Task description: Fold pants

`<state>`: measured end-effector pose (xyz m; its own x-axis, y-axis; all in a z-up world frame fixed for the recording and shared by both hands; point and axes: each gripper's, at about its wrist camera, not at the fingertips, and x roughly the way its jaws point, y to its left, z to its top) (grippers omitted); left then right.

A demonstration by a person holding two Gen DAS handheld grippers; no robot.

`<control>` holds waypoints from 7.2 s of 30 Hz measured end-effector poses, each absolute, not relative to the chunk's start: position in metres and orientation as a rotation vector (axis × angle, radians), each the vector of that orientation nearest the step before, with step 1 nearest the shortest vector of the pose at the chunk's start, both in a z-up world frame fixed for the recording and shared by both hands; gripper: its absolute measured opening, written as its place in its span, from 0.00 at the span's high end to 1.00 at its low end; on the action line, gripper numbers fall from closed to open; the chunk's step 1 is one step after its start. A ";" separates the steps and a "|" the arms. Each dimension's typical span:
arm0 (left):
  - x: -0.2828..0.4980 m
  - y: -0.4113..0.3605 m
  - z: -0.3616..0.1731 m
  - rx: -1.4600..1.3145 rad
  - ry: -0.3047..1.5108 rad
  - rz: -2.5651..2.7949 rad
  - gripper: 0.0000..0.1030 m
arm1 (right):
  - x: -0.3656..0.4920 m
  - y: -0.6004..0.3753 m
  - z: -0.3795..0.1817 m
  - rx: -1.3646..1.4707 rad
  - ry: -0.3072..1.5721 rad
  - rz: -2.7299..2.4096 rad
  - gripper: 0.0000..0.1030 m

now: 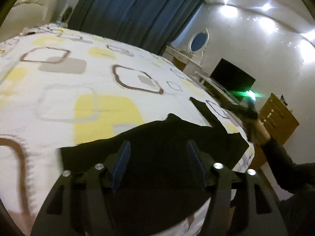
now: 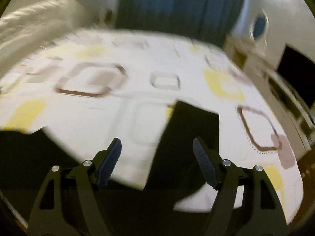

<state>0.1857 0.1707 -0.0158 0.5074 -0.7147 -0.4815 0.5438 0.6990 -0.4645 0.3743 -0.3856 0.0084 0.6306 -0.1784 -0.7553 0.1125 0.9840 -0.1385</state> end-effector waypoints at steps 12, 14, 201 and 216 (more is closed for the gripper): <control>0.217 0.135 -0.053 -0.348 0.833 -0.610 0.18 | 0.493 -0.401 -0.072 -0.279 1.147 -0.457 0.28; 0.216 0.134 -0.053 -0.345 0.832 -0.615 0.18 | 0.496 -0.408 -0.078 -0.294 1.164 -0.487 0.32; 0.110 -0.043 -0.054 -0.813 0.892 -0.468 0.60 | 0.028 -0.710 -0.129 1.272 0.332 -0.367 0.88; 0.128 0.050 -0.058 -0.752 0.804 -0.297 0.60 | -0.009 -0.702 -0.137 1.288 0.249 -0.425 0.89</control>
<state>0.1275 0.0496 -0.0579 0.6710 -0.5079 -0.5402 -0.0341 0.7067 -0.7067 -0.0091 -0.7021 -0.1369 0.8967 -0.1661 -0.4104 0.4392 0.2172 0.8717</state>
